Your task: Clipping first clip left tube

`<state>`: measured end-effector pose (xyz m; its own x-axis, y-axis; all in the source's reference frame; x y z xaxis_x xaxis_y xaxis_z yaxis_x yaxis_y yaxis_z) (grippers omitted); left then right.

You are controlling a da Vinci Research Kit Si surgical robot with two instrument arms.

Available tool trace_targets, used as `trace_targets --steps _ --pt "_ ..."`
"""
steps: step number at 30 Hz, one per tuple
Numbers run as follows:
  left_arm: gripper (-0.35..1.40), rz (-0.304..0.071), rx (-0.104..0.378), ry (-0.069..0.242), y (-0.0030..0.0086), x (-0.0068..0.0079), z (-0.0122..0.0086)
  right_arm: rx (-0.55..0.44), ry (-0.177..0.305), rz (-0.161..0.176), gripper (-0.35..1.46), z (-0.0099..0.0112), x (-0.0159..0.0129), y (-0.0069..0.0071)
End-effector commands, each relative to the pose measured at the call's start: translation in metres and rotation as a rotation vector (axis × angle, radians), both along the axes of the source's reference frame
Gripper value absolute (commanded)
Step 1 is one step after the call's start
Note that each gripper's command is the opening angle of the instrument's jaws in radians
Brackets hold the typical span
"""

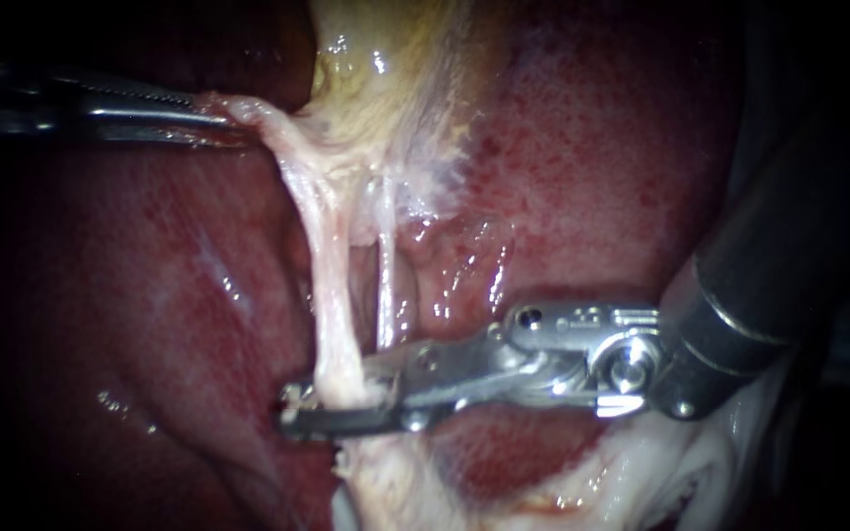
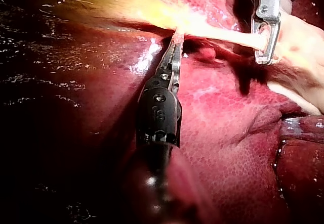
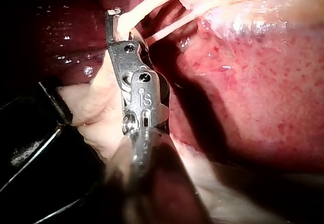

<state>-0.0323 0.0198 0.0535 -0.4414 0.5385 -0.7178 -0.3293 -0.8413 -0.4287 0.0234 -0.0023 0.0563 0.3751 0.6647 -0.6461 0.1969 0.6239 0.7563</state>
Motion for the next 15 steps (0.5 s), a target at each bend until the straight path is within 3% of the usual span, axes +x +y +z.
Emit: trace_targets --steps 1,15 --pt "-0.35 0.0 0.0 0.0 0.0 0.0 0.0 -0.001 -0.002 -0.001 -0.35 0.0 0.0 0.0" --pt "-0.35 0.0 0.0 0.0 0.0001 0.0 0.0001 0.043 -0.015 -0.007 -0.35 0.0001 -0.0005 0.0"
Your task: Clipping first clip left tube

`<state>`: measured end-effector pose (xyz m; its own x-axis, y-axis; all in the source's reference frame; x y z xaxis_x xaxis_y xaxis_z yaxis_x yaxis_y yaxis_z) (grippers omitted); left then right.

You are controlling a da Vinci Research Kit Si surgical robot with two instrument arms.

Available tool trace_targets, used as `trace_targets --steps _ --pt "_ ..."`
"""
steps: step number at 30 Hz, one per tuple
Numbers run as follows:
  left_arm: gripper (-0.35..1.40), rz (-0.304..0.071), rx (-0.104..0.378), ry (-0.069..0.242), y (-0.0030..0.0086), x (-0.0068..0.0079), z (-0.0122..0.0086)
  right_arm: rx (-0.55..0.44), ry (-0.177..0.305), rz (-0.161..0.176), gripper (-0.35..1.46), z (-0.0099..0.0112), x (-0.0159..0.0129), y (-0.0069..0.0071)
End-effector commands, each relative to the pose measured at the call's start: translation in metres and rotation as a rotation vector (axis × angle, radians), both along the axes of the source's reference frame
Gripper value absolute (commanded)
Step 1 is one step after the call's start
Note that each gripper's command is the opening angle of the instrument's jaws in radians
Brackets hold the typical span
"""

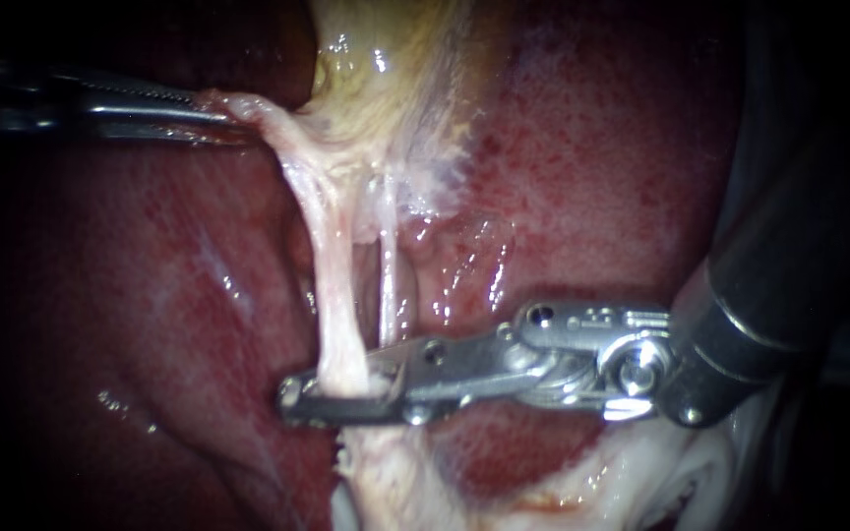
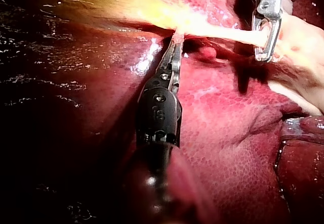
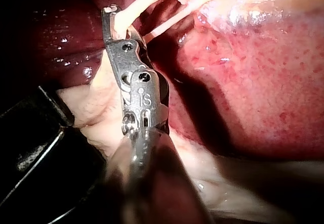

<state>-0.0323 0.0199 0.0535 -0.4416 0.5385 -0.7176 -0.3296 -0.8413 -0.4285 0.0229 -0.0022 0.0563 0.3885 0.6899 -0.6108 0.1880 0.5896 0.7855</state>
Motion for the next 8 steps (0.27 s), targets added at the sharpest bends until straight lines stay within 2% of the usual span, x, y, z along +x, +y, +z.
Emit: trace_targets --steps 1,8 --pt "-0.35 0.0 0.0 0.0 0.0 0.0 0.0 0.0 0.001 -0.002 -0.35 0.0001 0.0 -0.0001" --pt "-0.35 -0.002 0.0 0.001 0.0001 -0.0003 0.0001 0.014 0.003 -0.014 -0.35 0.0004 0.0 -0.0001"
